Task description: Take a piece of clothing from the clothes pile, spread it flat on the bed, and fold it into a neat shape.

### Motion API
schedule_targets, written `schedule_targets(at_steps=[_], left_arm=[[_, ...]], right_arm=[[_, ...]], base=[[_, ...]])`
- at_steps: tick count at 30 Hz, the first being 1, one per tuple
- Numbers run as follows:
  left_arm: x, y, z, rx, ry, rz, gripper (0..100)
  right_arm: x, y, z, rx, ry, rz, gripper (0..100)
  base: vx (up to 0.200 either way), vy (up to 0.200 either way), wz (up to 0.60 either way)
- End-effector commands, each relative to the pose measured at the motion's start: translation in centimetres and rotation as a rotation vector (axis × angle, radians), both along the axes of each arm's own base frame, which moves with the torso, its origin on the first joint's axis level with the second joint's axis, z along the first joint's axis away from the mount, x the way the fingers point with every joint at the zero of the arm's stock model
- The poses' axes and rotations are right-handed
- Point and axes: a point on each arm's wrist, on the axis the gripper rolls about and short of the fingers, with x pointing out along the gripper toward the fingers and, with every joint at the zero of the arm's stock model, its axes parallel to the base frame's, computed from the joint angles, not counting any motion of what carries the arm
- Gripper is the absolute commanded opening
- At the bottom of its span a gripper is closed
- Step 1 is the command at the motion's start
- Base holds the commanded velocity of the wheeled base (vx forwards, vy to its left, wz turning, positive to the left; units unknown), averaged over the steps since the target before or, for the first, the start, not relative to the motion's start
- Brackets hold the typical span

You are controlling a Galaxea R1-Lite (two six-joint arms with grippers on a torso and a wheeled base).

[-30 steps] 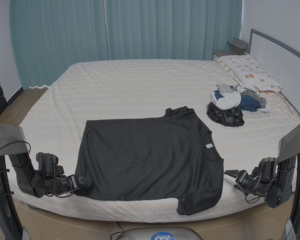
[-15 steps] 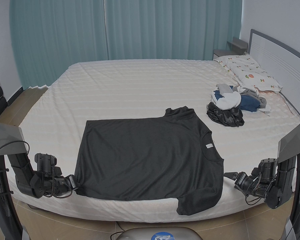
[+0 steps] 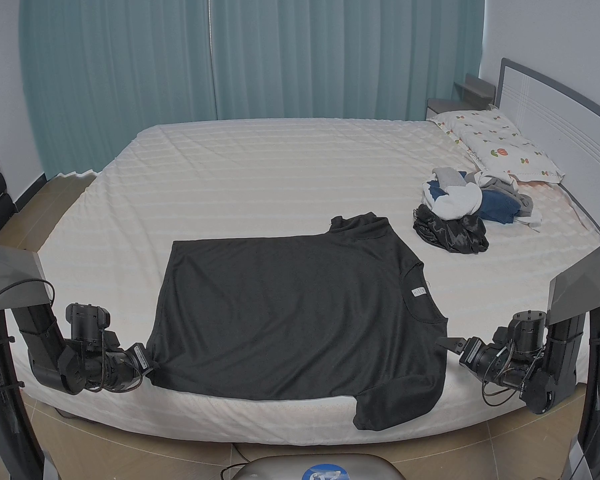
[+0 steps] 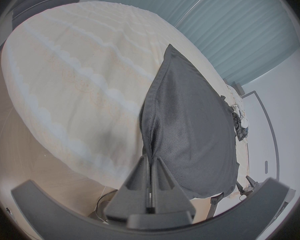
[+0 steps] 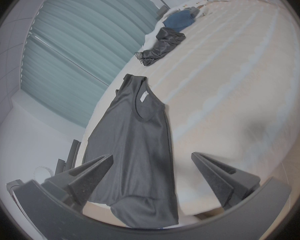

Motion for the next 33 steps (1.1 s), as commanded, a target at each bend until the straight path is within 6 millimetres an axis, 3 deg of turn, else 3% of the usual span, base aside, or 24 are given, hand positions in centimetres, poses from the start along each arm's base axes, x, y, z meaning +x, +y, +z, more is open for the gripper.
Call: schedule_targets(at_steps=[1, 2, 6, 8, 16, 31, 32, 33], left_arm=[[0.1, 0.0, 0.1, -0.007, -0.005, 0.007, 0], [0.1, 0.0, 0.1, -0.006, -0.005, 0.008, 0], [0.1, 0.0, 0.1, -0.007, -0.004, 0.007, 0], [0.1, 0.0, 0.2, -0.01, -0.005, 0.012, 0], [0.4, 0.1, 2.1, -0.075, -0.052, 0.09, 0], [0.8, 0.5, 2.3, -0.082, -0.104, 0.125, 0], [0.8, 0.5, 2.2, -0.083, -0.101, 0.125, 0], [0.8, 0.5, 2.2, -0.083, -0.101, 0.125, 0]], right_arm=[[2.0, 0.3, -0.7, -0.008, -0.055, 0.011, 100], [2.2, 0.6, -1.1, -0.014, -0.044, 0.02, 0], [2.8, 1.0, -2.8, -0.066, -0.023, 0.054, 0], [3.2, 0.9, -2.7, -0.082, -0.047, 0.057, 0], [5.5, 0.4, 1.7, -0.068, -0.254, 0.029, 0], [9.7, 1.1, -0.1, -0.068, -0.24, 0.037, 0], [10.0, 1.1, -0.4, -0.067, -0.241, 0.035, 100], [10.0, 1.1, -0.4, -0.067, -0.241, 0.035, 100]], base=[[0.0, 0.0, 0.0], [0.0, 0.0, 0.0], [0.0, 0.0, 0.0], [0.0, 0.0, 0.0], [0.0, 0.0, 0.0], [0.0, 0.0, 0.0], [0.0, 0.0, 0.0], [0.0, 0.0, 0.0]])
